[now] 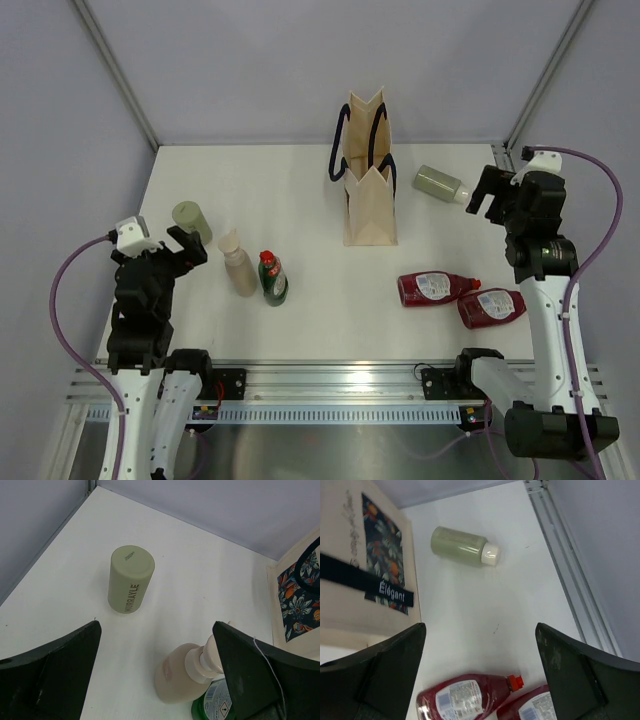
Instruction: Place the personal care products into the canvas bag
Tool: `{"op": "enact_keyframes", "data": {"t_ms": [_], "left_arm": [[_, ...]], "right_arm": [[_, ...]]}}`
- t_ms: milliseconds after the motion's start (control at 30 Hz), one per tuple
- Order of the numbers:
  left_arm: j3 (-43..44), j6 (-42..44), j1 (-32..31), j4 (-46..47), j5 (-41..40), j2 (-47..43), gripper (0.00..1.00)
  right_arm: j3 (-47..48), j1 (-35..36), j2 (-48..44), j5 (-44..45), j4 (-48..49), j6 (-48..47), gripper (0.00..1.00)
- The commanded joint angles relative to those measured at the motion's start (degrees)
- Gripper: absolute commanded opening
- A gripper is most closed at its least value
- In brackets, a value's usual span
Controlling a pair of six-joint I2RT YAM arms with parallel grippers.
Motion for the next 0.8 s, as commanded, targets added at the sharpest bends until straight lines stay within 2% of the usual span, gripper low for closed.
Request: {"op": "enact_keyframes", "data": {"t_ms": [0, 33, 67, 100, 133, 167, 200, 367, 467, 633, 733, 767], "left_arm": [[2.74, -0.83, 0.16, -2.36, 1.12, -0.41, 0.99], [3.10, -1.01, 0.16, -2.89, 1.21, -0.41, 0.99], [3.62, -1.27, 0.16, -3.15, 1.38, -0.50, 0.99], [3.89, -2.06, 0.16, -3.85, 1.38, -0.59, 0.99], [4.24, -2.50, 0.16, -4.47, 1.47, -0.50, 0.99], [4.68, -3.20, 0.16, -5.08, 1.65, -0.24, 0.99], [6.07, -4.78, 0.16, -7.18, 1.73, 0.11, 0.99], [10.65, -10.14, 0.16, -17.81, -0.10, 4.32, 0.99], [11.98, -13.04, 0.16, -24.85, -0.11, 6.44, 0.99], [8.12, -13.93, 0.16, -23.03, 5.94, 8.28, 0.99], [5.04, -13.23, 0.07, -19.08, 12.35, 9.51, 0.99], [3.21, -12.27, -0.02, -17.67, 16.72, 9.78, 0.99]], "right_arm": [[1.48, -0.01, -2.77, -15.44, -1.41, -11.72, 0.99], [1.57, -0.01, -3.12, -21.77, -3.07, -16.33, 0.99], [2.27, 0.08, -3.56, -37.06, -8.74, -22.11, 0.99], [2.80, 0.08, -3.56, -44.69, -13.41, -36.36, 1.00], [3.85, 0.08, -3.39, -51.03, -23.02, -43.37, 1.00], [4.03, 0.08, -3.21, -58.49, -25.82, -48.14, 0.99], [3.77, 0.08, -3.30, -60.31, -27.50, -50.89, 1.00], [-0.09, 0.08, -2.16, -69.01, -27.17, -49.42, 0.99], [-1.68, 0.08, -1.46, -69.38, -24.09, -46.35, 0.99], [-3.53, 0.08, -0.14, -68.06, -20.84, -42.83, 1.00], [-3.88, 0.08, 0.57, -67.71, -19.87, -41.69, 0.99], [-4.14, 0.08, 0.92, -67.88, -19.78, -41.69, 0.99]]}}
